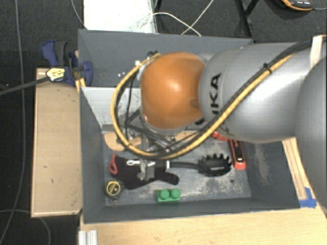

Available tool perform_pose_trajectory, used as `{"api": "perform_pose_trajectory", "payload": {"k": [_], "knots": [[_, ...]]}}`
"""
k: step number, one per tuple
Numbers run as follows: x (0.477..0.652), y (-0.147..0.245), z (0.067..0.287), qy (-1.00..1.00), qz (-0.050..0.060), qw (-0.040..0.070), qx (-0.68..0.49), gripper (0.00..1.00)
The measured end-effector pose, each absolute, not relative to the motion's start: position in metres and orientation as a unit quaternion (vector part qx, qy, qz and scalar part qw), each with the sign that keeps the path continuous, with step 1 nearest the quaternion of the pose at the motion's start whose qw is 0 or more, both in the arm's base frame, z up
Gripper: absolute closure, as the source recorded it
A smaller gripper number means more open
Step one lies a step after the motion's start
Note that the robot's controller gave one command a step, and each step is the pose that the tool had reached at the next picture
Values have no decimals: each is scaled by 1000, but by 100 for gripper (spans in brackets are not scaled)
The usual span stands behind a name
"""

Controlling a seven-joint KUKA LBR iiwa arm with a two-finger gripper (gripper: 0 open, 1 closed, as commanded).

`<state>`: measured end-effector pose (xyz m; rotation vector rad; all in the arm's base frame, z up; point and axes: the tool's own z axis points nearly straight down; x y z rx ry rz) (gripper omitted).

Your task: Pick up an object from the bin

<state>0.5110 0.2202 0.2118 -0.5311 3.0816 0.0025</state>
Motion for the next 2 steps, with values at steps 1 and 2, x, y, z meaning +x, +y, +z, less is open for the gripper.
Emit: {"api": "perform_pose_trajectory", "payload": {"k": [1,2], "knots": [[515,231,192,988,2,12,-152,0],[535,227,218,992,3,12,-126,0]]}}
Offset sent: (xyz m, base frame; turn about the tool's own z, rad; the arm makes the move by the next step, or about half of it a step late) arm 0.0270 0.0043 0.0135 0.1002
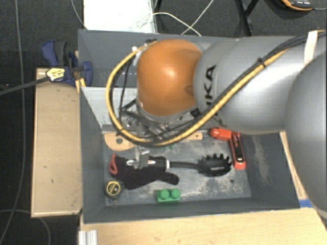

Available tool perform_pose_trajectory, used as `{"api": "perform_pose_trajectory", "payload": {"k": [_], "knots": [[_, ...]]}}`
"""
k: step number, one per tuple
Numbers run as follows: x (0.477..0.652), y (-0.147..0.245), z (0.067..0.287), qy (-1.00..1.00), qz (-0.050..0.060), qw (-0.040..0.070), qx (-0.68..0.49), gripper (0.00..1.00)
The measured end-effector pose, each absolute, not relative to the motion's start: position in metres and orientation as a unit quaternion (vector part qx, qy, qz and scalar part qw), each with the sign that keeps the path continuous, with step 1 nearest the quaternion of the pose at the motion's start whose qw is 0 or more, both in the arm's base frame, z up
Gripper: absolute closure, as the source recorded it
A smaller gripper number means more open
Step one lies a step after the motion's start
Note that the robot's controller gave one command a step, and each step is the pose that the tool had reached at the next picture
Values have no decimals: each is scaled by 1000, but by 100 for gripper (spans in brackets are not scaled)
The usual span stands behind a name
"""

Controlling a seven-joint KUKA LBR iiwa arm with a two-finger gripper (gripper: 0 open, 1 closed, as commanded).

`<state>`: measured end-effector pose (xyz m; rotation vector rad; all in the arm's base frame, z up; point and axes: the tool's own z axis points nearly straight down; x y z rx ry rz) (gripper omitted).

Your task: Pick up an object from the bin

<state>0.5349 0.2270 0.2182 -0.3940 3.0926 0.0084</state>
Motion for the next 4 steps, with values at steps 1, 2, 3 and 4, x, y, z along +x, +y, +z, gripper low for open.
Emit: {"api": "perform_pose_trajectory", "payload": {"k": [1,2,3,4], "knots": [[531,251,109,959,2,12,-284,0],[490,198,148,979,3,18,-201,0],[506,168,69,909,2,6,-417,0],[507,175,73,918,2,9,-397,0]]}}
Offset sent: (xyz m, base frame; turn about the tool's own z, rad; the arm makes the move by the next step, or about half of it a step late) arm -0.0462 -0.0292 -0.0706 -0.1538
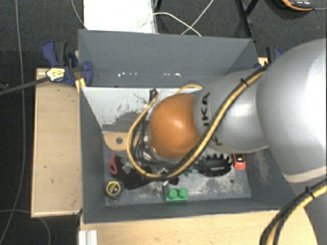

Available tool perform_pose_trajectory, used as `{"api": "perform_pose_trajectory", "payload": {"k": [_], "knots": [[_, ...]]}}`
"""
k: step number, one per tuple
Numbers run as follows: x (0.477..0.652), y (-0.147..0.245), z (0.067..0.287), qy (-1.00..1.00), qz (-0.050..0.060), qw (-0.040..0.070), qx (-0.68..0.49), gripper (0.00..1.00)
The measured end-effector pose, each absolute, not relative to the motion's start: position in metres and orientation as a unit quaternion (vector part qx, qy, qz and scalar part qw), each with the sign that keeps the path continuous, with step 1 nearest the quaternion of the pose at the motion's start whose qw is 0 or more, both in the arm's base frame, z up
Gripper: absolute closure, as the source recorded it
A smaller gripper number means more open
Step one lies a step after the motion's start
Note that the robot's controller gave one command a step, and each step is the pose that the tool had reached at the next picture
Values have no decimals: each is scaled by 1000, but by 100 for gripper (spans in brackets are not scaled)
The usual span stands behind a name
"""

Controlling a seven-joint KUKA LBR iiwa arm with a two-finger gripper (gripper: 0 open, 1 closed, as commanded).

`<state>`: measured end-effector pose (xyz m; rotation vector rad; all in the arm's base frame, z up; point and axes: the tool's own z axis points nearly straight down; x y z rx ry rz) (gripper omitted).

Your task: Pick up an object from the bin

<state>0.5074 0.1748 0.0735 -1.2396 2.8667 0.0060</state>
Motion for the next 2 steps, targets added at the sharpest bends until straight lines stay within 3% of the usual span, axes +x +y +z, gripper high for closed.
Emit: {"api": "perform_pose_trajectory", "payload": {"k": [1,2], "knots": [[542,180,74,935,3,12,-355,0],[521,185,86,944,4,13,-331,100]]}}
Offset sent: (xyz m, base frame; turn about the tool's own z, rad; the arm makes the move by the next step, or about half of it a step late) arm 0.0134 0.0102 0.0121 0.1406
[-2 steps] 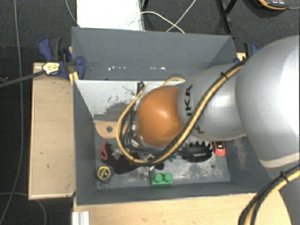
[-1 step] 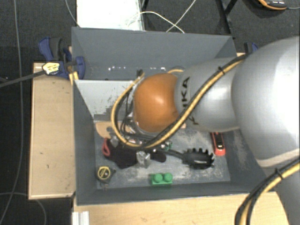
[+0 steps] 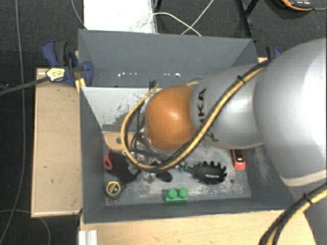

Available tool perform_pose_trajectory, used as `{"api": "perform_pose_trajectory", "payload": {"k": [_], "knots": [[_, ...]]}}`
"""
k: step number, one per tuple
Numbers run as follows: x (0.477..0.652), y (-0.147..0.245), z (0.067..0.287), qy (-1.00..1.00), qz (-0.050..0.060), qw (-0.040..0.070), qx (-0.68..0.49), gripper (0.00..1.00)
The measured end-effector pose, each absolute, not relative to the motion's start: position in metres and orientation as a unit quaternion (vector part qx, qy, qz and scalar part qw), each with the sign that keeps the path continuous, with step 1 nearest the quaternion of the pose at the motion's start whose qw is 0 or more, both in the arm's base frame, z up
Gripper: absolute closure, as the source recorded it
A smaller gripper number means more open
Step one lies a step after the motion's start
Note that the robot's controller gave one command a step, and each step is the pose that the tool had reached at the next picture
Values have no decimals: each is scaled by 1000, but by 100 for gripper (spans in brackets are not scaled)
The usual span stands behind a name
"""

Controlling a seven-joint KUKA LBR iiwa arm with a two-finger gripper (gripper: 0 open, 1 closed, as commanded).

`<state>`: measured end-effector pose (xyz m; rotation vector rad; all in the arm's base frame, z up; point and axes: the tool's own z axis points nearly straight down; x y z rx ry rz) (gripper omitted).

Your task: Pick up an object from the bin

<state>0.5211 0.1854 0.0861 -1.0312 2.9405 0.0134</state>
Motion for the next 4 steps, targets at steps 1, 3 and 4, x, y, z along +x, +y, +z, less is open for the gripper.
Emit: {"api": "perform_pose_trajectory", "payload": {"k": [1,3,4], "knots": [[521,185,86,944,4,13,-330,100],[510,175,252,943,5,15,-333,100],[523,184,175,945,6,7,-326,100]]}}
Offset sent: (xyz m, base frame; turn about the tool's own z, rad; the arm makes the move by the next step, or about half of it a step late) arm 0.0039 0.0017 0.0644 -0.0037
